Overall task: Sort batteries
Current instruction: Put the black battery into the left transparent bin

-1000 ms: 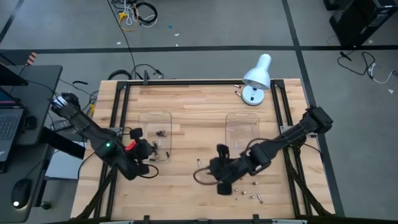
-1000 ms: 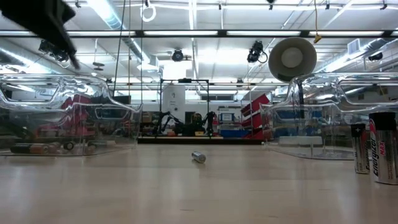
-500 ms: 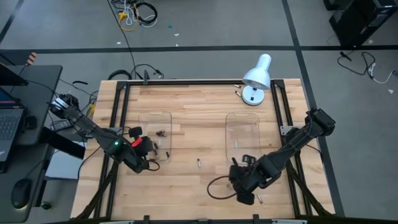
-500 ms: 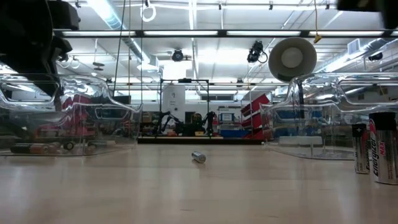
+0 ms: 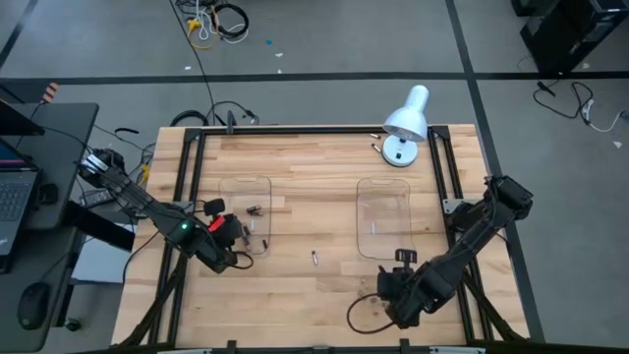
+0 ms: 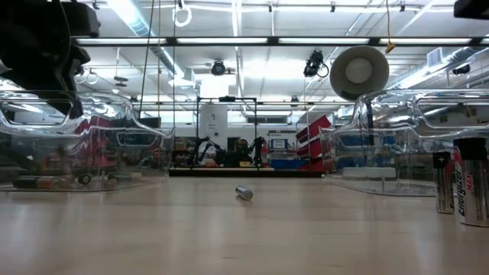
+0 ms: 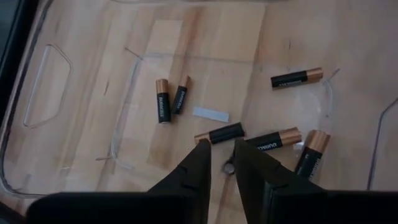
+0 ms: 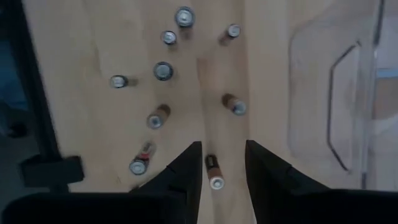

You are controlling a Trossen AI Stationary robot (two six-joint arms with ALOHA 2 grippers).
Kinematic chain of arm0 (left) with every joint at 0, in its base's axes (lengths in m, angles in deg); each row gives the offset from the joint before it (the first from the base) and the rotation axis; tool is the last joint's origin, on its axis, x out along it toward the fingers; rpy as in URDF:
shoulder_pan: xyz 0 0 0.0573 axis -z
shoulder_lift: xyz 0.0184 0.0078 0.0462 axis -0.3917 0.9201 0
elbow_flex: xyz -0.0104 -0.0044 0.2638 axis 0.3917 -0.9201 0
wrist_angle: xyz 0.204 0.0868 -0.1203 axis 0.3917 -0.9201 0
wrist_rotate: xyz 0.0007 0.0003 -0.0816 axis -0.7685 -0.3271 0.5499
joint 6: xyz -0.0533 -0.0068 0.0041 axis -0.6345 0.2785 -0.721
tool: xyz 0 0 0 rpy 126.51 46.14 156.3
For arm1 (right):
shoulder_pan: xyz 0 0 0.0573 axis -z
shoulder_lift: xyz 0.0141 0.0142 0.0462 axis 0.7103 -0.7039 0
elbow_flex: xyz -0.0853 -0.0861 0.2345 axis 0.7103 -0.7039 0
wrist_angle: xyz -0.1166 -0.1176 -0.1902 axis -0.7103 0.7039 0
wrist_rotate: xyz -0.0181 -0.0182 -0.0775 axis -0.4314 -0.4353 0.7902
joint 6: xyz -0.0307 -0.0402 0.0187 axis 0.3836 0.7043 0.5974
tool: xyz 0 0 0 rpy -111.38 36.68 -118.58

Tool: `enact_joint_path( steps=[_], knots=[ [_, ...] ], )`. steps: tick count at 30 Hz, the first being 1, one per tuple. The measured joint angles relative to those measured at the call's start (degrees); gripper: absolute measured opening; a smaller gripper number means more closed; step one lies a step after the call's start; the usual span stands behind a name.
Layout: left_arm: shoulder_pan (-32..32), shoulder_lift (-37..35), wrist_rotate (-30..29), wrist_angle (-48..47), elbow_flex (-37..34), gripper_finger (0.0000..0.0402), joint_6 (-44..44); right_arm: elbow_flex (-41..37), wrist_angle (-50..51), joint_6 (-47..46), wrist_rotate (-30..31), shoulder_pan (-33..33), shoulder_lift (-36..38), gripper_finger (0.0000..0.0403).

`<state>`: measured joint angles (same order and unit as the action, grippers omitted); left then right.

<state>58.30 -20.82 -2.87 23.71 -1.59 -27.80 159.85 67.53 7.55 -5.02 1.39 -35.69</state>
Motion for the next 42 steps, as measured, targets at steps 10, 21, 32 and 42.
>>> enact_joint_path(
  steps=[10, 21, 32, 42],
  knots=[
    [0.00, 0.00, -1.56, 0.58, 0.00, 0.0095, 0.04, -6.43, -7.94, -0.04, 1.82, 0.65, 0.02, 0.0115],
    [0.00, 0.02, -4.68, 0.73, 0.00, 0.0099, 0.26, -10.10, -13.01, 0.42, 2.36, 3.54, 0.02, 0.0117],
    [-0.01, 0.02, -4.73, 0.93, 0.00, 0.0099, 0.26, -10.21, -13.21, 0.42, 1.04, 3.95, 0.02, 0.0127],
    [0.00, 0.02, -4.73, 1.41, 0.00, 0.0099, 0.07, -10.40, -13.07, 0.42, 1.07, 3.95, 0.02, 0.0129]
  ],
)
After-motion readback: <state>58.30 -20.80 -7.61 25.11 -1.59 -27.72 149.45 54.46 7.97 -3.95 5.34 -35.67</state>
